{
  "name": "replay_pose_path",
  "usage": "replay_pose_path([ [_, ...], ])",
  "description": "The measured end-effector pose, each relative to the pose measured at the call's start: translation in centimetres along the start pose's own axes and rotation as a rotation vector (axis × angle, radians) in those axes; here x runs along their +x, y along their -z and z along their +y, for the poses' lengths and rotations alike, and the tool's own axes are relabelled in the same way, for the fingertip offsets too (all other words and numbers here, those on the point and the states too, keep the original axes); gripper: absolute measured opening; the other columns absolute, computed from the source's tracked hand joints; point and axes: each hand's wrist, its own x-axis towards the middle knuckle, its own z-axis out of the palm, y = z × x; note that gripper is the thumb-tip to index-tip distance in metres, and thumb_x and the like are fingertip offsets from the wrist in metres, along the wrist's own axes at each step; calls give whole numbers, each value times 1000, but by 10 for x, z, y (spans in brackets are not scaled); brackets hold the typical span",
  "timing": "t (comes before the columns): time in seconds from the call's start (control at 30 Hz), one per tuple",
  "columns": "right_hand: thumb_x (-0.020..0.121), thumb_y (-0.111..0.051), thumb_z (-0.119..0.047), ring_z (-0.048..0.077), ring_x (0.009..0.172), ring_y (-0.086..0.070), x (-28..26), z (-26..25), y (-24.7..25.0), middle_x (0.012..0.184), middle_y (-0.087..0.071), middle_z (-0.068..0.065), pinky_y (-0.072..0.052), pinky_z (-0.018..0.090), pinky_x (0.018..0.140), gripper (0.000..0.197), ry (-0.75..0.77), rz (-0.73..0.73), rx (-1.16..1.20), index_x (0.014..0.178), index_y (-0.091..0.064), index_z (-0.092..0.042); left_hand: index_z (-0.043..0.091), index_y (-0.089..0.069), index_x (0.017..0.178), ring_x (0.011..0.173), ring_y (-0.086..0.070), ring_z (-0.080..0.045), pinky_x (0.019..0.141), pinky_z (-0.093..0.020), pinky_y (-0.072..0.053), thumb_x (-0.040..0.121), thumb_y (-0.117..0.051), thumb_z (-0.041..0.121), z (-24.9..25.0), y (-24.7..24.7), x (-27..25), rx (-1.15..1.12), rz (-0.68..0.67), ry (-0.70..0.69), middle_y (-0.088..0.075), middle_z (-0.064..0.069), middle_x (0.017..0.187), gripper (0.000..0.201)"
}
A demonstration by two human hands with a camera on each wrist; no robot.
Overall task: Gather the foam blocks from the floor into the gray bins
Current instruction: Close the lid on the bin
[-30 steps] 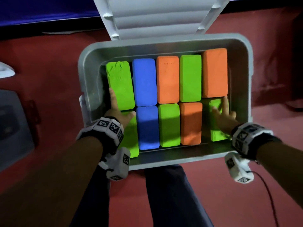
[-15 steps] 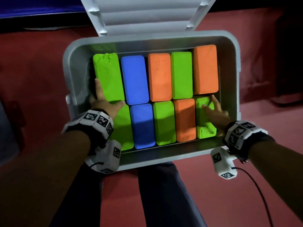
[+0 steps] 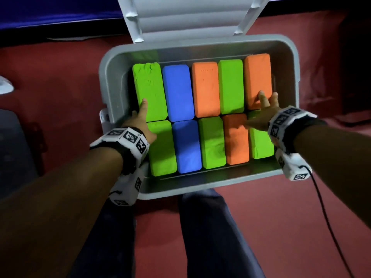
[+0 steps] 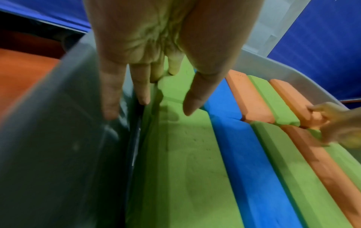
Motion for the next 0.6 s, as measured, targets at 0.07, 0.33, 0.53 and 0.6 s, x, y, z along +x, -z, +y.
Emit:
replay_pose_path([
  [0.07, 80, -61, -57, 37, 143, -20, -22, -10, 8, 160, 5, 6, -21, 43, 114, 93, 39, -3, -37, 152, -7, -31, 32, 5, 150, 145, -13, -31, 116, -36, -20, 83, -65, 26, 1, 9, -16, 40, 0, -11, 0, -11, 159, 97],
  [0.33, 92, -56, -29, 28, 130, -41, -183, -102, 1, 142, -42, 16, -32, 28, 101, 52, 320, 21, 213, 141, -42, -16, 18, -35, 143, 129, -43, -29, 105, -30, -35, 88, -58, 24, -24, 98, -124, -174, 107, -234, -41, -17, 143, 60],
  [0.53, 91, -58, -25, 23, 102, -57, -322, -187, -3, 125, -60, 10, -40, 31, 95, 37, 432, -75, 543, 127, -55, -17, 17, -47, 134, 121, -51, -25, 99, -29, -39, 91, -56, 21, -131, 155, -230, -380, 210, -109, -52, -8, 135, 45],
  [0.6, 91, -57, -24, 25, 104, -58, -372, -209, -2, 121, -63, 10, -42, 37, 101, 35, 492, -101, 586, 125, -57, -15, 16, -46, 135, 122, -51, -25, 102, -29, -38, 91, -56, 22, -172, 169, -271, -437, 233, -45, -52, -8, 135, 45],
])
